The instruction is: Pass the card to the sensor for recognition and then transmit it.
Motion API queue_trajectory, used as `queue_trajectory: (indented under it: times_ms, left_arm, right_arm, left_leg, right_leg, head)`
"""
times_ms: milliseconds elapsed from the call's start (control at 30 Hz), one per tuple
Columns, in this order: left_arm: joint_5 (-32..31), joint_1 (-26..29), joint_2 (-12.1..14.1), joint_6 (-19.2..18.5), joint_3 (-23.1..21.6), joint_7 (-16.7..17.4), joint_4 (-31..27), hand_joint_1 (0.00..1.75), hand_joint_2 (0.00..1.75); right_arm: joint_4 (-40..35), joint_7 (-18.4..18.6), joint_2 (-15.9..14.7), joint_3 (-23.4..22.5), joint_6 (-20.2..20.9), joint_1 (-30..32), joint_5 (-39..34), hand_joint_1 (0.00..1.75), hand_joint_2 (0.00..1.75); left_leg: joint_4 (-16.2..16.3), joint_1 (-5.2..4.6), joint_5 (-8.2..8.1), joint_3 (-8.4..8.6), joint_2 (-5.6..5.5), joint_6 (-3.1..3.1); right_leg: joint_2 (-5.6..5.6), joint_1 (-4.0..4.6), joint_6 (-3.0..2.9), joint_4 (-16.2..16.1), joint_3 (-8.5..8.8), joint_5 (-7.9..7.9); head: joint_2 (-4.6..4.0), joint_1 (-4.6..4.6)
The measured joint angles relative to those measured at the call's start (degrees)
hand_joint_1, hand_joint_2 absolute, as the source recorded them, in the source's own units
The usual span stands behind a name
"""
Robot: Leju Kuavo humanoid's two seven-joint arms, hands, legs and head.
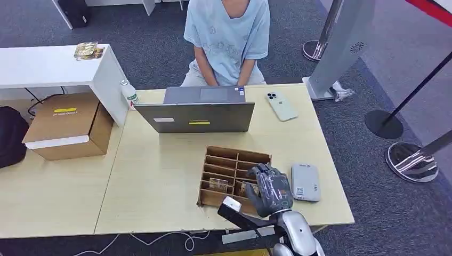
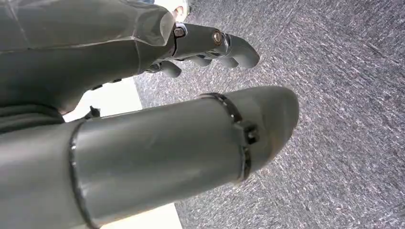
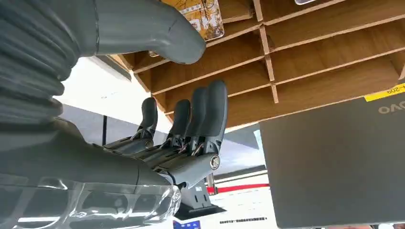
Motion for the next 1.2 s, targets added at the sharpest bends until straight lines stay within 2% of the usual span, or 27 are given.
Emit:
queue_trajectory:
  times_ms: [233,400,700,867,1200]
  left_arm:
    - [0.0,0.0,0.0,0.0,0.0,0.0,0.0,0.0,0.0]
    - [0.0,0.0,0.0,0.0,0.0,0.0,0.0,0.0,0.0]
    - [0.0,0.0,0.0,0.0,0.0,0.0,0.0,0.0,0.0]
    - [0.0,0.0,0.0,0.0,0.1,0.0,0.0,0.0,0.0]
    - [0.0,0.0,0.0,0.0,0.1,0.2,0.0,0.0,0.0]
  right_arm:
    - [0.0,0.9,0.0,0.1,0.4,0.0,1.5,0.99,1.75]
    - [0.2,1.1,0.0,0.2,0.4,0.0,2.5,1.01,1.75]
    - [1.4,1.4,0.0,0.3,0.4,0.0,3.5,0.86,1.75]
    - [2.0,1.4,0.0,0.3,0.5,-0.1,3.9,0.93,1.75]
    - [3.6,1.6,0.2,0.3,0.6,-0.8,5.6,0.87,1.75]
  left_leg:
    - [0.0,0.0,0.0,0.0,0.0,0.0]
    - [0.0,0.0,0.0,0.0,0.0,0.0]
    - [0.0,0.0,0.0,0.0,0.0,0.0]
    - [0.0,0.0,0.0,0.0,0.0,0.0]
    - [0.0,0.0,0.0,0.0,0.0,0.0]
  right_leg:
    - [0.0,0.0,0.0,0.0,0.0,0.0]
    - [0.0,0.0,0.0,0.0,0.0,0.0]
    - [0.0,0.0,0.0,0.0,0.0,0.0]
    - [0.0,0.0,0.0,0.0,0.0,0.0]
    - [0.0,0.0,0.0,0.0,0.01,0.0]
  head:
    - [0.0,0.0]
    - [0.0,0.0]
    - [0.0,0.0]
    - [0.0,0.0]
    - [0.0,0.0]
